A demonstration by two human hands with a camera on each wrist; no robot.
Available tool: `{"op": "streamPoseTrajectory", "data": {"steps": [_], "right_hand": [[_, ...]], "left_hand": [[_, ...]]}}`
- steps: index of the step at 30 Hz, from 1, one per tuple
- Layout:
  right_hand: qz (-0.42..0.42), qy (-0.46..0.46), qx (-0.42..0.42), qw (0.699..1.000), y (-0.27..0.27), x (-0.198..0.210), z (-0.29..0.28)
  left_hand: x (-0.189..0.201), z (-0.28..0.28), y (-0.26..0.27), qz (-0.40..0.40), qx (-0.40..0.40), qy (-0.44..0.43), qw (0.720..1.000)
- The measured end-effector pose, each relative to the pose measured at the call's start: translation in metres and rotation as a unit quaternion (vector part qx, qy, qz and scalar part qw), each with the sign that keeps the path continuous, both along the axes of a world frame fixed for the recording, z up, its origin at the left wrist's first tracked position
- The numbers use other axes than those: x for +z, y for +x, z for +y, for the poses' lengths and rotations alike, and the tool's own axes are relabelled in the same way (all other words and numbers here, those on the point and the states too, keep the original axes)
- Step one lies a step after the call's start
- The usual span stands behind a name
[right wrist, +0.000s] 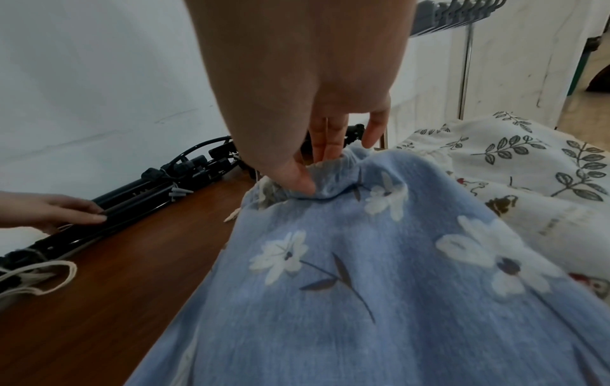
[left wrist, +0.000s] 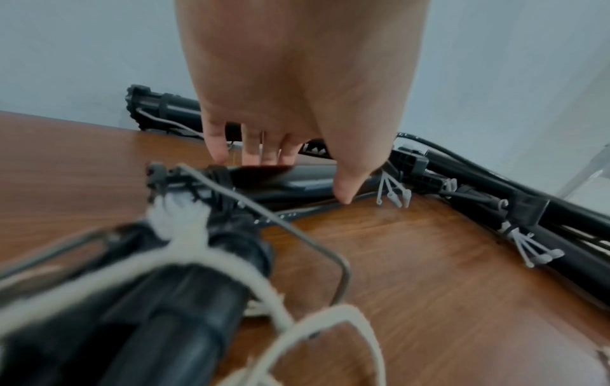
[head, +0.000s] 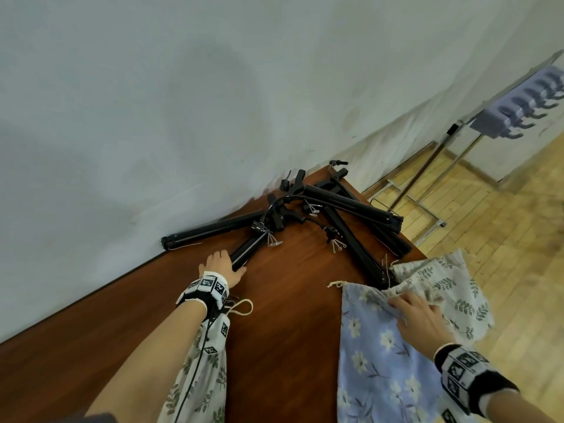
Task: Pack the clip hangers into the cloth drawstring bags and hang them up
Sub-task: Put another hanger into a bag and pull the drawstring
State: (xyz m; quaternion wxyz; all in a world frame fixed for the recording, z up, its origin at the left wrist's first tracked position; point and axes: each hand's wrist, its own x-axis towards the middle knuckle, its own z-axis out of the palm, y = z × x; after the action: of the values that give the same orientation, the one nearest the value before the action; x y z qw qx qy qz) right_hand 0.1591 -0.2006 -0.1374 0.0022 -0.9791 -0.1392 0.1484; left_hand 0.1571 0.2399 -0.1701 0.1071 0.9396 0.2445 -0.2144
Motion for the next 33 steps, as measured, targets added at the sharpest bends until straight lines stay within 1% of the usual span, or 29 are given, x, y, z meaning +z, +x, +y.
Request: {"op": "streamPoseTrajectory", "data": {"steps": [3,4,7,9,11,14,16,19,22,26,29,31,33], "right_hand": [[0.028,-0.027,-0.007,0.999,0.005,0.004,0.007],[0.038,-0.023,-0.014,0.999,0.009,0.004,0.011],[0.047,0.045,-0.048,0.997,0.036,0.014,0.023],[0.026,0.095,-0.064,0.993,0.067,0.025,0.033],[-0.001,0.118,-0.075,0.990,0.099,0.037,0.043],[-0.036,0.079,-0.069,0.994,0.140,0.047,0.057],[-0.051,0.047,-0.058,0.996,0.161,0.045,0.064],[-0.026,0.018,-0.053,0.998,0.186,0.034,0.070],[0.002,-0.023,-0.040,0.999,0.207,0.022,0.078],[-0.029,-0.071,-0.002,0.997,0.230,0.017,0.085],[-0.025,-0.094,0.015,0.995,0.236,0.012,0.085],[-0.034,-0.094,0.018,0.995,0.238,0.007,0.085],[-0.038,-0.074,0.014,0.996,0.237,0.003,0.084]], "left_hand": [[0.010,0.003,0.012,-0.060,0.008,-0.012,0.998],[0.014,0.003,0.019,-0.072,0.005,-0.018,0.997],[0.027,-0.003,0.042,-0.072,-0.015,-0.029,0.997],[0.034,-0.011,0.054,-0.070,-0.035,-0.032,0.996],[0.042,-0.022,0.061,-0.069,-0.051,-0.037,0.996],[0.047,-0.034,0.066,-0.041,-0.056,-0.051,0.996],[0.048,-0.035,0.068,-0.023,-0.040,-0.074,0.996],[0.049,-0.028,0.069,-0.014,0.015,-0.114,0.993],[0.050,-0.021,0.070,-0.012,0.051,-0.120,0.991],[0.050,-0.017,0.070,-0.020,0.050,-0.113,0.992],[0.048,-0.012,0.073,-0.015,0.030,-0.089,0.995],[0.043,-0.005,0.078,0.007,0.026,-0.075,0.997],[0.037,0.002,0.085,0.027,0.020,-0.062,0.998]]}}
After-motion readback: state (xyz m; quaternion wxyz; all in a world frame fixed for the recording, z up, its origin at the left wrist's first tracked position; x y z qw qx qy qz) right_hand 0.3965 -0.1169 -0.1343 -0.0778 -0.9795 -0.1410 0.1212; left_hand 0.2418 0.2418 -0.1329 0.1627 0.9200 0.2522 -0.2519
